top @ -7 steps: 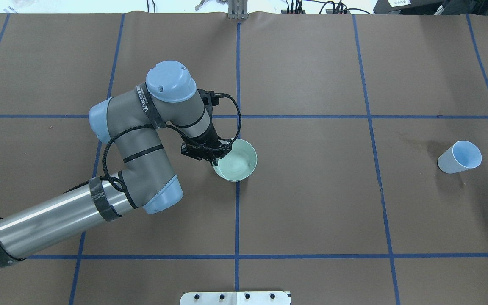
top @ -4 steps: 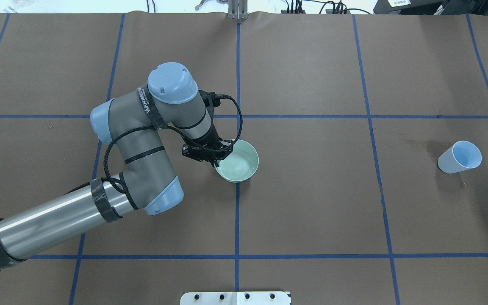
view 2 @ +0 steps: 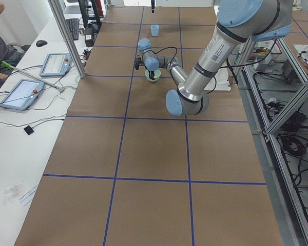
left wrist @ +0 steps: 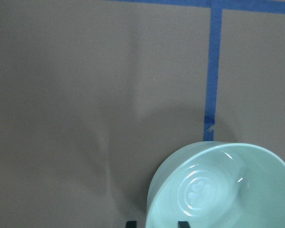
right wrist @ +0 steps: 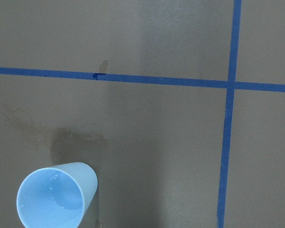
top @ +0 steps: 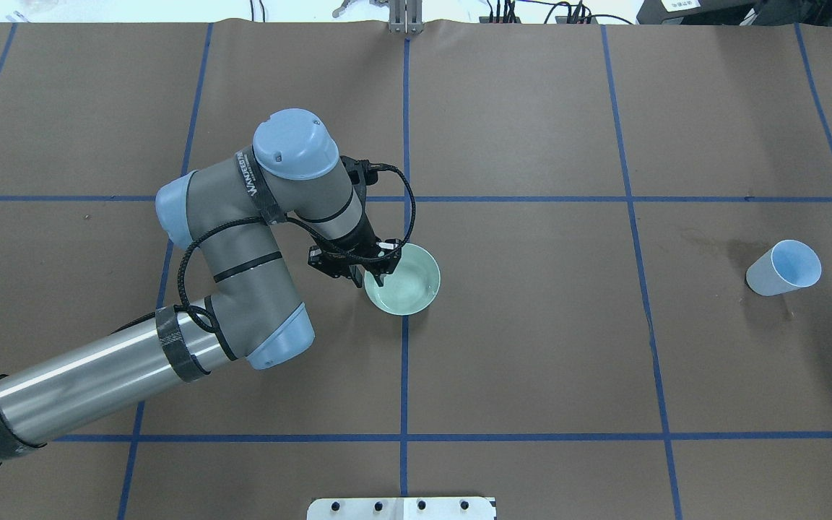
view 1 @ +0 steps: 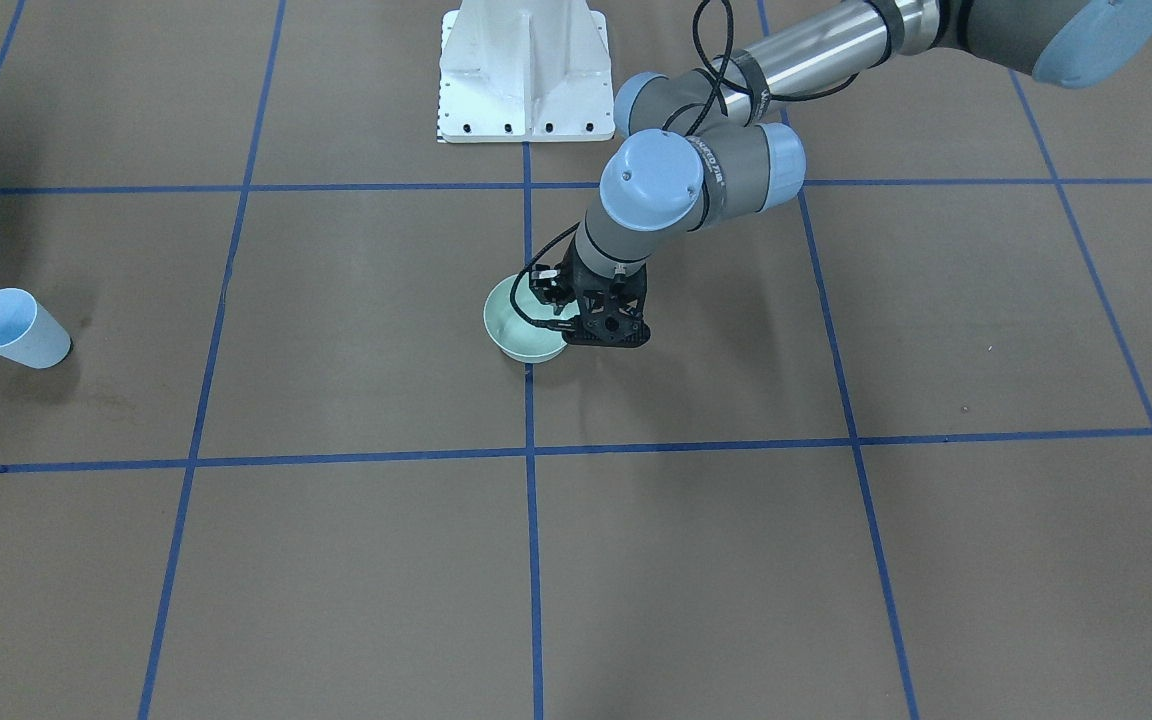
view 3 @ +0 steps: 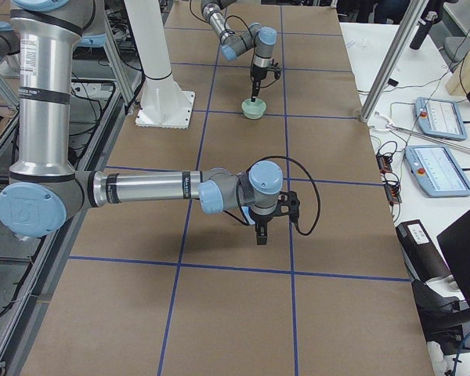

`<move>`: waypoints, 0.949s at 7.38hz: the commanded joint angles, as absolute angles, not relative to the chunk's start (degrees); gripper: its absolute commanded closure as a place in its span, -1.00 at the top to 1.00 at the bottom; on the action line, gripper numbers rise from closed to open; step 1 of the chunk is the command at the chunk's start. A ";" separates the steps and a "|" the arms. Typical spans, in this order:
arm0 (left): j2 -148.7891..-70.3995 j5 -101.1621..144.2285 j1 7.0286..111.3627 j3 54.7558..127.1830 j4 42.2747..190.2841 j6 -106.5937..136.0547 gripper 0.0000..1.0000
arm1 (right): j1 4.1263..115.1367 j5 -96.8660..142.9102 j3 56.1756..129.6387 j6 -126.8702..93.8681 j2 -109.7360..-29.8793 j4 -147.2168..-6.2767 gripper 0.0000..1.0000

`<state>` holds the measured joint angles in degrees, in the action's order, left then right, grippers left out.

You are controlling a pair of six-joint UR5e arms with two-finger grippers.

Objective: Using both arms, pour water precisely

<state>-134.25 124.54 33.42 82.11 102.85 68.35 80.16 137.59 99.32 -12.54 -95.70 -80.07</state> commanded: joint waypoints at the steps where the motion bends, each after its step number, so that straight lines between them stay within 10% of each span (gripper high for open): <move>1: -134.12 124.28 34.70 84.01 104.06 68.38 1.00 | 80.16 137.55 99.84 -12.48 -94.06 -79.89 0.99; 7: -126.65 124.28 39.11 91.41 103.71 68.64 1.00 | 62.33 128.77 96.15 -28.19 -97.61 -36.83 0.98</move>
